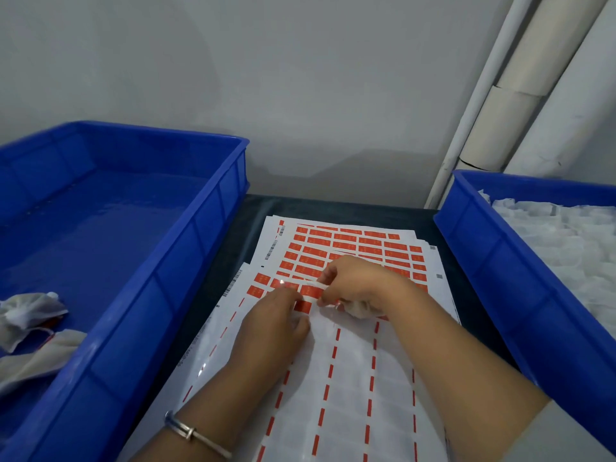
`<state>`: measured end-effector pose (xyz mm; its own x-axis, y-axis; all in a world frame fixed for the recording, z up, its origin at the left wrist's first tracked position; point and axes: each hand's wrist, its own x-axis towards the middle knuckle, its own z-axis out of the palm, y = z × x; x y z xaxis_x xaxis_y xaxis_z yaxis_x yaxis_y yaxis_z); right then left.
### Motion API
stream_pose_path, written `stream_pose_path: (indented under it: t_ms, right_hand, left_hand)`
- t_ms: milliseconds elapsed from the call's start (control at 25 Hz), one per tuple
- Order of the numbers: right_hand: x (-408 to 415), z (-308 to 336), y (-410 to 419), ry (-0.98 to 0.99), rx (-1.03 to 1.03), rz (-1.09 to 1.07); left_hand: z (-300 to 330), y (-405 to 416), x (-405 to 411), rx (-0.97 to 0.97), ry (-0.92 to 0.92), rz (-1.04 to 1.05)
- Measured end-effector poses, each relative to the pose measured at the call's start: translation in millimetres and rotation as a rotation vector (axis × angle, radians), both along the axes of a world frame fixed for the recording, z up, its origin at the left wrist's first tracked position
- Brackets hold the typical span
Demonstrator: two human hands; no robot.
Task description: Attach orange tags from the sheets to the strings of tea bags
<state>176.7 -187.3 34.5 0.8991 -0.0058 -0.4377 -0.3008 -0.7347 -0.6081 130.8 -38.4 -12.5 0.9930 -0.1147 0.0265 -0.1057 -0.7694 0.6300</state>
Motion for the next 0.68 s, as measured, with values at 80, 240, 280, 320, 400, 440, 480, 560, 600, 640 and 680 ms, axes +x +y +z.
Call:
stream_pose_path:
  t_ms: [80, 240, 280, 320, 400, 440, 480, 560, 600, 640, 680]
  right_hand:
    - [2, 4, -1, 0.033, 0.024, 0.011]
    - [-1, 7, -4, 0.06, 0.194, -0.058]
    - [-3, 7, -3, 0.059, 0.241, -0.073]
    - [-4, 7, -3, 0.054, 0.283, -0.087]
    - [-6, 7, -2, 0.035, 0.348, -0.104]
    - [-7, 7, -2, 0.019, 0.355, -0.105]
    - [-9, 6, -1, 0.002, 0.351, -0.099]
    - [-12, 6, 2, -0.038, 0.348, -0.081]
    - [-15, 6, 2, -0.053, 0.362, -0.077]
    - [-16, 6, 3, -0.062, 0.386, -0.084]
    - [-18, 7, 2, -0.064, 0.41, -0.097]
  left_hand:
    - [3, -1, -2, -0.027, -0.028, 0.014]
    - [6, 0, -2, -0.049, -0.059, 0.031]
    - [6, 0, -2, -0.053, -0.068, 0.036]
    - [6, 0, -2, -0.059, -0.078, 0.044]
    - [6, 0, -2, -0.069, -0.107, 0.062]
    - [6, 0, -2, -0.073, -0.121, 0.069]
    - [6, -1, -2, -0.075, -0.134, 0.074]
    - [6, -2, -3, -0.082, -0.163, 0.086]
    - [5, -2, -3, -0.081, -0.183, 0.088]
    - [5, -2, -4, -0.073, -0.206, 0.082]
    - [4, -2, -5, -0.061, -0.225, 0.07]
